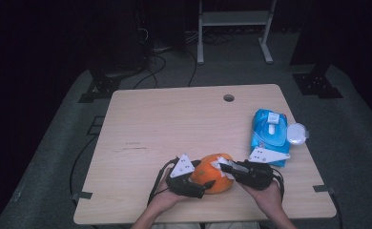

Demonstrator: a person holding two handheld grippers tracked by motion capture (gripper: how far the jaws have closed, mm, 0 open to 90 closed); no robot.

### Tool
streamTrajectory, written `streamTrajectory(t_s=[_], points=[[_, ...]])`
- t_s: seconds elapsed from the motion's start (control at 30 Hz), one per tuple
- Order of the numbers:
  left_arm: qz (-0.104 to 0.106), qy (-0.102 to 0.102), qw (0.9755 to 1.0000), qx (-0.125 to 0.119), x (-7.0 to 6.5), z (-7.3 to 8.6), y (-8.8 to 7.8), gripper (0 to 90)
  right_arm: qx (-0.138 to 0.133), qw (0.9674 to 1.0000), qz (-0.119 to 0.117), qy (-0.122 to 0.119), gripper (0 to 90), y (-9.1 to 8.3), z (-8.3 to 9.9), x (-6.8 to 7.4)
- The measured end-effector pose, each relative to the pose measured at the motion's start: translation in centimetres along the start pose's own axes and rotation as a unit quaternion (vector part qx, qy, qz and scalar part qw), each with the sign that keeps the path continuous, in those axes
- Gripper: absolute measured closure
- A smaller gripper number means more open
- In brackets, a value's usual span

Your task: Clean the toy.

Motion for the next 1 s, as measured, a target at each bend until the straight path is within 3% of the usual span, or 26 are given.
streamTrajectory(t_s=[0.07,0.13,0.23,0.3,0.37,0.4,0.53,0.57,0.67,0.8,0.87,1.0], points=[[0.006,-0.008,0.9999,-0.005,0.0,0.0,-0.2,27.9,-0.003,0.9998,-0.017,-0.009,77.5,0.0,-0.3,0.8],[0.01,0.001,0.9999,-0.004,-0.2,-0.2,-0.5,33.3,0.004,0.9996,-0.004,-0.028,77.5,0.2,-0.4,1.0],[0.02,0.001,0.9997,-0.013,-0.3,-0.7,-1.2,36.4,-0.002,1.0,0.002,-0.004,77.3,0.1,-0.2,-0.3],[0.025,-0.002,0.9995,-0.021,-0.3,-1.1,-1.6,36.4,-0.002,0.9999,0.003,0.013,77.3,-0.1,0.1,-1.0],[0.023,0.0,0.9996,-0.014,-0.2,-0.9,-1.4,33.6,0.006,0.9999,0.01,0.004,77.3,0.1,0.3,-0.8],[0.02,-0.001,0.9997,-0.012,-0.1,-0.8,-1.3,30.5,0.011,0.9998,0.014,-0.001,77.4,0.3,0.4,-0.8],[0.036,-0.012,0.9992,-0.011,0.2,-0.7,-1.2,18.8,0.013,0.9996,0.013,0.02,77.3,0.8,1.0,-2.0],[0.047,-0.014,0.9987,-0.009,0.3,-0.5,-1.2,18.5,0.012,0.9994,0.016,0.027,77.2,0.7,1.1,-2.4],[0.044,-0.008,0.999,-0.005,0.4,0.2,-0.8,19.5,0.013,0.9992,0.012,0.037,77.4,0.6,1.2,-2.7],[0.039,-0.008,0.9992,-0.003,0.5,0.5,-0.7,23.0,0.004,0.9998,-0.01,0.017,77.6,0.7,0.4,-0.8],[0.037,-0.005,0.9993,0.0,0.6,0.5,-0.8,23.7,0.006,1.0,-0.006,0.003,77.5,0.9,0.2,-0.4],[0.038,-0.006,0.9993,-0.003,0.6,0.5,-0.8,24.5,0.011,0.9996,0.007,0.027,77.5,0.8,0.7,-2.5]])
Point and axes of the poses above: each handheld gripper's, and its own axes: y roughly forward along the jaws, z roughly out of its underside, x roughly to its left, the point moved 5 cm from there along y, roughly forward along the jaws, and after that the axes turned 6 degrees about x, right-handed, at the moved point
